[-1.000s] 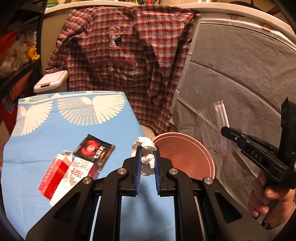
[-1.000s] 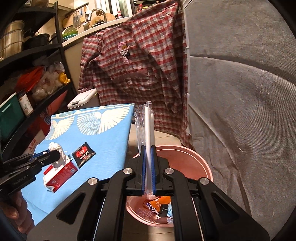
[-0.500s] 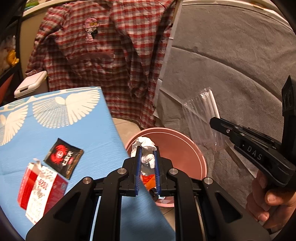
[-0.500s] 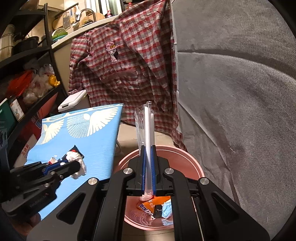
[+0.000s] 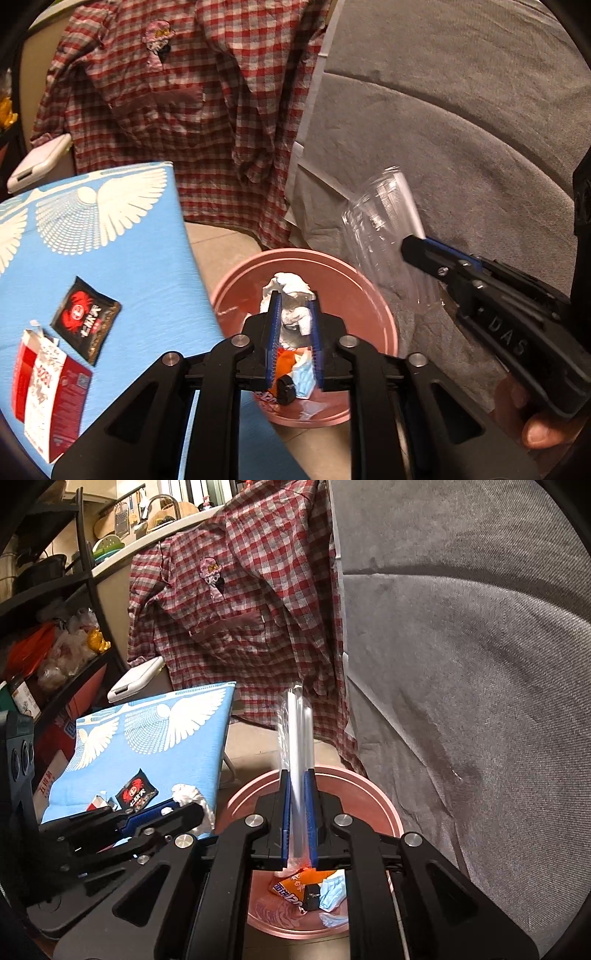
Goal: Collect trash
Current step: 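Release the straws from the right tool while the left tool drops the tissue into the bucket, then reach both tools back to the table toward the red box and black sachet, then grasp the red ointment box with the left tool while the right tool grasps the black crab sachet, then lift the black sachet with the right tool toward the pink bucket while the left tool holds the red box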
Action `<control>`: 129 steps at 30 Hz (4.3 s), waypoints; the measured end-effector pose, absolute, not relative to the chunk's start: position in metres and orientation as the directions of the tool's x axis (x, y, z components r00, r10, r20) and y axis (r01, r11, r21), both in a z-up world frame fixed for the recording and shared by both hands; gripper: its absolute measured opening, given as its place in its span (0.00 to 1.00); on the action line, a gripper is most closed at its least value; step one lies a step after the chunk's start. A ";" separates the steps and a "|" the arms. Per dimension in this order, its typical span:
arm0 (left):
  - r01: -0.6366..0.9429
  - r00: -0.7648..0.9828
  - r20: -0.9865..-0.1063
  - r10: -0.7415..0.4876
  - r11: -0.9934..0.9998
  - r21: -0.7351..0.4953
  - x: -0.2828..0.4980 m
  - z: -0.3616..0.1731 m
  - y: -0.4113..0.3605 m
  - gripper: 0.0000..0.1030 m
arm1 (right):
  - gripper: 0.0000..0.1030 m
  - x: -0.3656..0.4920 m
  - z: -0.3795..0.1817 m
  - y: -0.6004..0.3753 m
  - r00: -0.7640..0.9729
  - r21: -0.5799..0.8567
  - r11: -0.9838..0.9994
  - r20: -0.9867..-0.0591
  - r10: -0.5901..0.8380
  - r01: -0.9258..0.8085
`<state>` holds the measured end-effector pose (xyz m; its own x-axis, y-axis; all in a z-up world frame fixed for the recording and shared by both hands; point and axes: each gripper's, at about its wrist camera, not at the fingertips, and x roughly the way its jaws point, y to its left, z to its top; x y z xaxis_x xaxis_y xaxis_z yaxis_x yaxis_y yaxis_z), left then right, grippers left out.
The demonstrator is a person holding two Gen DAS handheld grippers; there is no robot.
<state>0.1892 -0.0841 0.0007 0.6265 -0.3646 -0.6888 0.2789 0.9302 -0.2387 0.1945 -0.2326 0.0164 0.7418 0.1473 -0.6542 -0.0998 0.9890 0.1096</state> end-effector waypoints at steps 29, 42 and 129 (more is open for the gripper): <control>0.064 0.778 -0.602 -0.178 0.977 -0.205 0.118 0.071 0.100 0.29 | 0.20 0.160 0.035 -0.184 0.778 0.131 0.973 -0.584 0.231 -0.191; -0.006 0.741 -0.662 -0.113 0.985 -0.174 0.110 0.051 0.188 0.29 | 0.17 0.161 0.016 -0.098 0.674 0.175 0.905 -0.616 0.408 -0.387; -0.070 0.671 -0.739 -0.068 0.986 -0.154 0.130 0.003 0.163 0.34 | 0.00 0.201 0.017 -0.056 0.602 0.107 0.834 -0.643 0.474 -0.542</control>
<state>0.1299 0.1630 0.0031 0.6707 -0.0681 -0.7386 -0.0698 0.9856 -0.1542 0.2012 -0.0561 0.0169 0.6017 0.4735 -0.6432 -0.5420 0.8336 0.1067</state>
